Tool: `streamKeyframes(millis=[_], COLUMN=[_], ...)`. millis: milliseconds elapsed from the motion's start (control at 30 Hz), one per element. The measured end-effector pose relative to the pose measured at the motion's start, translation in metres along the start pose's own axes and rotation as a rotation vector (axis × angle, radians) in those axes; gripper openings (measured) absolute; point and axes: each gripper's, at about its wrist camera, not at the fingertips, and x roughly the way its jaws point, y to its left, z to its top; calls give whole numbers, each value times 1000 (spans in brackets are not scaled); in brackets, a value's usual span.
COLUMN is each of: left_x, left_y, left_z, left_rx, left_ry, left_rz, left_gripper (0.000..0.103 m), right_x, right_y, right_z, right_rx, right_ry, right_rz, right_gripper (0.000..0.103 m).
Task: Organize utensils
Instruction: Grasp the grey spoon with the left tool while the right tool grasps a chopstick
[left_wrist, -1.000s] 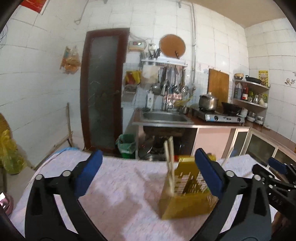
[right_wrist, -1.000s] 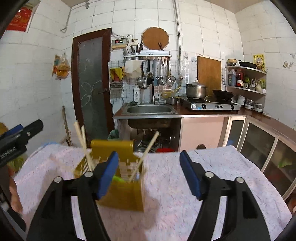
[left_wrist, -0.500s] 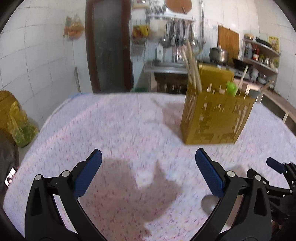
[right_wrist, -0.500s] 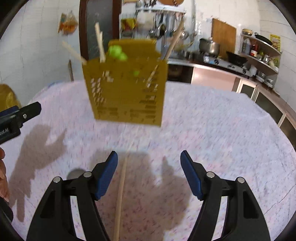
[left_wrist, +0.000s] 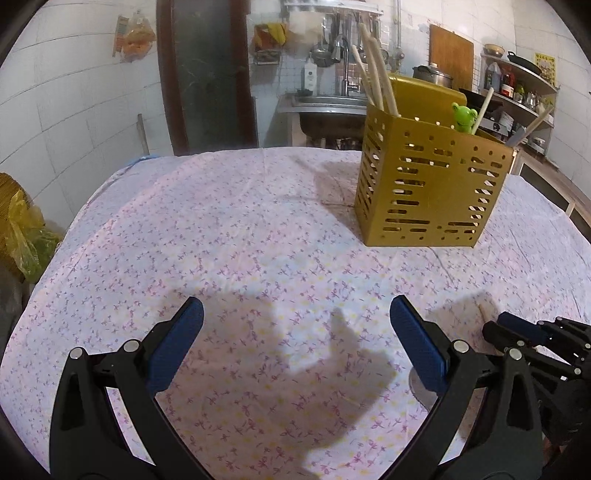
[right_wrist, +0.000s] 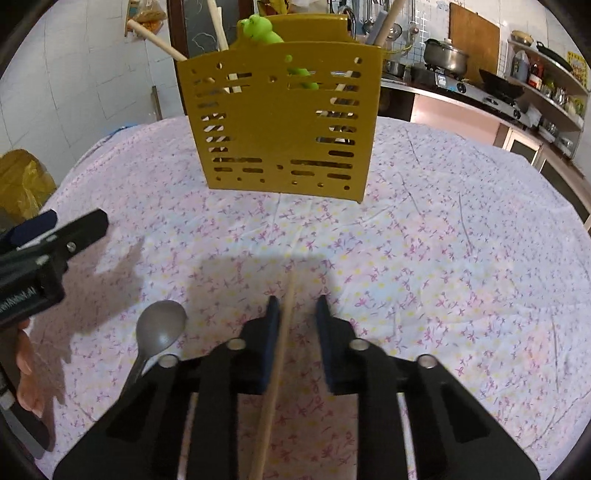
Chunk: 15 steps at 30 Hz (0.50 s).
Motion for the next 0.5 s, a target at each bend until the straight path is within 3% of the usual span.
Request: streamKeyframes(millis=[100, 267, 500], left_x=[-3, -10, -6], left_y=[-8, -24, -48], left_z=[-1, -4, -14], left_rx=[9, 37, 33], left_ry=[12, 25, 114], left_rz=[-10, -34, -108], left_gripper=[98, 98, 97], right_x=[-4, -12, -17], right_y=[-4, -23, -54], right_z=[-2, -1, -2], right_rx=[-6, 9, 61], right_ry=[0, 1, 0], right_rz=[-2, -21, -31], right_gripper=[10, 7, 7])
